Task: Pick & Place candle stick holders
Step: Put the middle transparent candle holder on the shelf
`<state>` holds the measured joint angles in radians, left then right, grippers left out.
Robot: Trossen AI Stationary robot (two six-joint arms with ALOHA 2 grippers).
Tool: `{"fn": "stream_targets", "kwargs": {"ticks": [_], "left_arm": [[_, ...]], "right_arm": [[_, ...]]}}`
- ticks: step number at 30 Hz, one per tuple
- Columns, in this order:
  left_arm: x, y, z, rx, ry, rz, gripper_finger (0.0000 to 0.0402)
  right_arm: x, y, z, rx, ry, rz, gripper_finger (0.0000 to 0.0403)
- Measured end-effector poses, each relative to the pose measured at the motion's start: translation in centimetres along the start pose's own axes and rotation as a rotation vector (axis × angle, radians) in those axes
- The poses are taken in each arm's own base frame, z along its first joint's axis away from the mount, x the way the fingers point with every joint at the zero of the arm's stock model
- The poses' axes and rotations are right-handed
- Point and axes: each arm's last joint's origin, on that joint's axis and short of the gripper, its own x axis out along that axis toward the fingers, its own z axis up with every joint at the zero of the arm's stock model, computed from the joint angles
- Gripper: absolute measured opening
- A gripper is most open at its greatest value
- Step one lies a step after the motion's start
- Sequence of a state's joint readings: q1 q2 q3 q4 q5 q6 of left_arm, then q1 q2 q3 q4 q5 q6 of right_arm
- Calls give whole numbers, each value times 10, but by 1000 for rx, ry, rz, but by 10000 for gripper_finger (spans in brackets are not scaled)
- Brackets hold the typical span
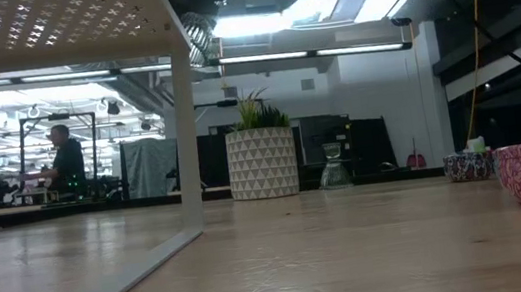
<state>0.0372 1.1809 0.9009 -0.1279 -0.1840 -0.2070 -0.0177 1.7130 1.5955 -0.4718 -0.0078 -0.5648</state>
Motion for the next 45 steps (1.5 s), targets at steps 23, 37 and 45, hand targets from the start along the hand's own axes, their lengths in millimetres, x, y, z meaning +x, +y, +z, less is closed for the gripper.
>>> {"fn": "stream_targets", "kwargs": {"ticks": [23,37,45], "left_arm": [[-32,-10,0,287,-79,-365,118],[-55,10,-37,333,-308,-1144,118],[-49,5,-51,367,-202,-1459,118]], "right_arm": [[-34,-1,8,133,-113,166,160],[-69,-3,-5,214,-78,359,177],[-69,-3,-7,248,-53,369,177]]}}
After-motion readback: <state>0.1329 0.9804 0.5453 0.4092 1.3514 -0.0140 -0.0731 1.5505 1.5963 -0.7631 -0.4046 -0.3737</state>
